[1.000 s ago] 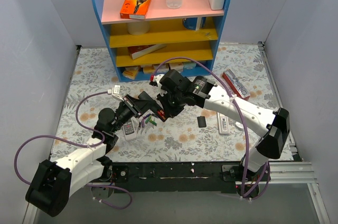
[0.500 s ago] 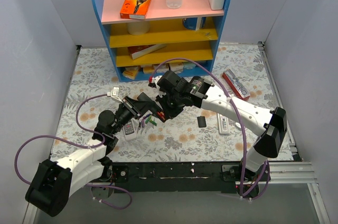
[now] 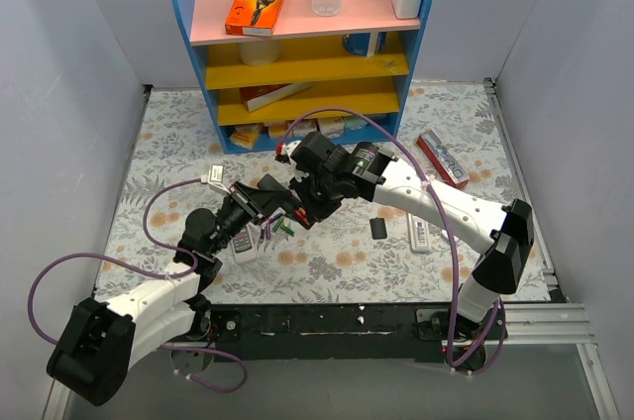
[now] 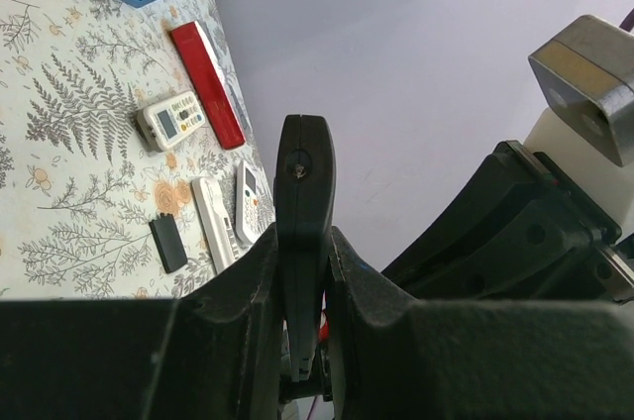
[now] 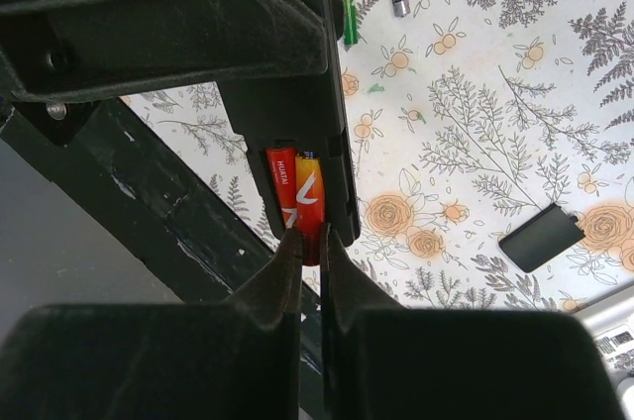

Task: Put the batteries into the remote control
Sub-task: Load the battery into the remote control.

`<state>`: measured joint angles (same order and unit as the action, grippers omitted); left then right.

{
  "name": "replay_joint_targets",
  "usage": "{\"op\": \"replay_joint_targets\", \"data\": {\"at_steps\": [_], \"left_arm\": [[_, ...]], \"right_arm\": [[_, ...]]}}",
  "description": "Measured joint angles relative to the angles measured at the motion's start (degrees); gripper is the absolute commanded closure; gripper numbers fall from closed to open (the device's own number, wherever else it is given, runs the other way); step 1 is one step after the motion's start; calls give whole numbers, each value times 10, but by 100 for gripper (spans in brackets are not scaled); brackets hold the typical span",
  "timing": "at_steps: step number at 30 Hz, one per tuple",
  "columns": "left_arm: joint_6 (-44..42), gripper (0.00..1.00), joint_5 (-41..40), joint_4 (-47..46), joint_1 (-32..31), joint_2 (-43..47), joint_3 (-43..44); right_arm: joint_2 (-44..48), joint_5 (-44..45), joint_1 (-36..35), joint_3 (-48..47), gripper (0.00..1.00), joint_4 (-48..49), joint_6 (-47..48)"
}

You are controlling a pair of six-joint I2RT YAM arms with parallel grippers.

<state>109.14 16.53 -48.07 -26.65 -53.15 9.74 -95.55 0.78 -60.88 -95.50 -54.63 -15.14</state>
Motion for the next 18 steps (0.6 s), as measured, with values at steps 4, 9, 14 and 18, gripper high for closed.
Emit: {"op": "replay_joint_targets", "data": {"at_steps": [4, 9, 14, 18], "left_arm": [[13, 100, -6, -3, -2, 0, -5], [34, 100, -10, -15, -3, 0, -19], [47, 100, -14, -33, -5, 0, -34], [52, 100, -16, -41, -5, 0, -38]], "right_arm": [[-1, 2, -3, -1, 80, -2, 0], [-2, 5, -6, -1, 77, -6, -1], [-2, 7, -8, -4, 72, -10, -1], [-2, 13, -9, -10, 65, -10, 0]]}}
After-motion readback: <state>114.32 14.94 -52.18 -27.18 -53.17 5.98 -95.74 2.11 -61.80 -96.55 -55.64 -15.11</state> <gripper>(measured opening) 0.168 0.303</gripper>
